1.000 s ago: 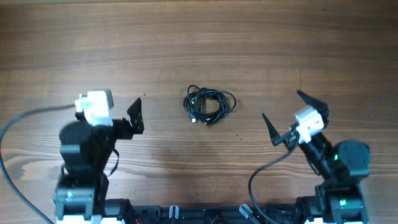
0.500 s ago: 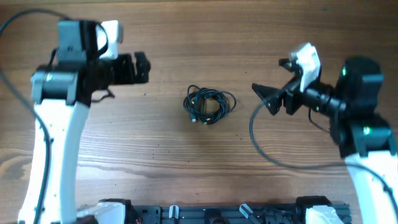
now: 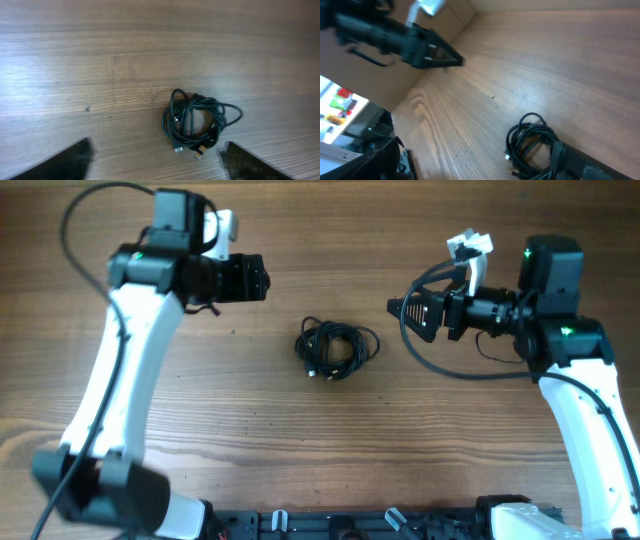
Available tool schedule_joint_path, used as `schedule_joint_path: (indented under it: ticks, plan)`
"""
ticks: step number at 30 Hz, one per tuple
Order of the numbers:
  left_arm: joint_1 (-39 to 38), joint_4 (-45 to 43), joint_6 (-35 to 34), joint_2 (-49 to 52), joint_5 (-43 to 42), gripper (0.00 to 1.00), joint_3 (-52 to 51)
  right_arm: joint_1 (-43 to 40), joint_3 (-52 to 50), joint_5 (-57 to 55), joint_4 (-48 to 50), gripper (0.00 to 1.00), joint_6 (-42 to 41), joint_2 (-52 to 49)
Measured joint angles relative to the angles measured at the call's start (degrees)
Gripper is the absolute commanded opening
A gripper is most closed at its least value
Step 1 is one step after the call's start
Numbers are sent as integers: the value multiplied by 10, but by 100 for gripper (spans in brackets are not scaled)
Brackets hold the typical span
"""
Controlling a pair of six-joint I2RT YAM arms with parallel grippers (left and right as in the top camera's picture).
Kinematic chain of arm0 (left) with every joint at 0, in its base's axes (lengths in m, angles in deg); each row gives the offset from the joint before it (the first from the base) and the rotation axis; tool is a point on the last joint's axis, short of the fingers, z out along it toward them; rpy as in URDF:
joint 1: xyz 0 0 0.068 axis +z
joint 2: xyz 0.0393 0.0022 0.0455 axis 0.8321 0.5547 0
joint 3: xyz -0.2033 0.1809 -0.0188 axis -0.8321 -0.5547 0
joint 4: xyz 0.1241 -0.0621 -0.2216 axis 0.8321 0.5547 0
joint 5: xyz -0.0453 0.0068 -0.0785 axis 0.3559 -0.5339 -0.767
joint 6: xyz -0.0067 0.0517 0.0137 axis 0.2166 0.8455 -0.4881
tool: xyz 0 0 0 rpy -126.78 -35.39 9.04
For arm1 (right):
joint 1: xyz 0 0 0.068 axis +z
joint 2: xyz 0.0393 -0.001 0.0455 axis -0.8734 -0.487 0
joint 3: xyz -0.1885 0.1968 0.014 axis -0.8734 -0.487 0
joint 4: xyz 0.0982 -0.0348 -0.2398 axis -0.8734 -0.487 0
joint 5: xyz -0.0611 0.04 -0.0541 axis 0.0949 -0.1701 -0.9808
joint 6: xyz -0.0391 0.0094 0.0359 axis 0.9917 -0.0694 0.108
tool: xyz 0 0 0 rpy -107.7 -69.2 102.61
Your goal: Untangle cables
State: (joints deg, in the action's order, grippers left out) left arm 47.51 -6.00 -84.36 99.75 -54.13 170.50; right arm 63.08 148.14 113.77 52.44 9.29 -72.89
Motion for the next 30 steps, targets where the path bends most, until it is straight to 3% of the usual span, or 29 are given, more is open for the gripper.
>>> schedule_joint_path:
  ticks: [10,13,30]
  plan:
    - [-78,-104,-67,185,-8,64,0,0,0,-26,-3,85,-69,-11]
    - [-97,-112,-70,220,-13,57,0,0,0,-36,-3,85,-76,-11]
    - [-98,-106,-31,265,-13,27,-13,0,0,-76,-37,86,-79,-11]
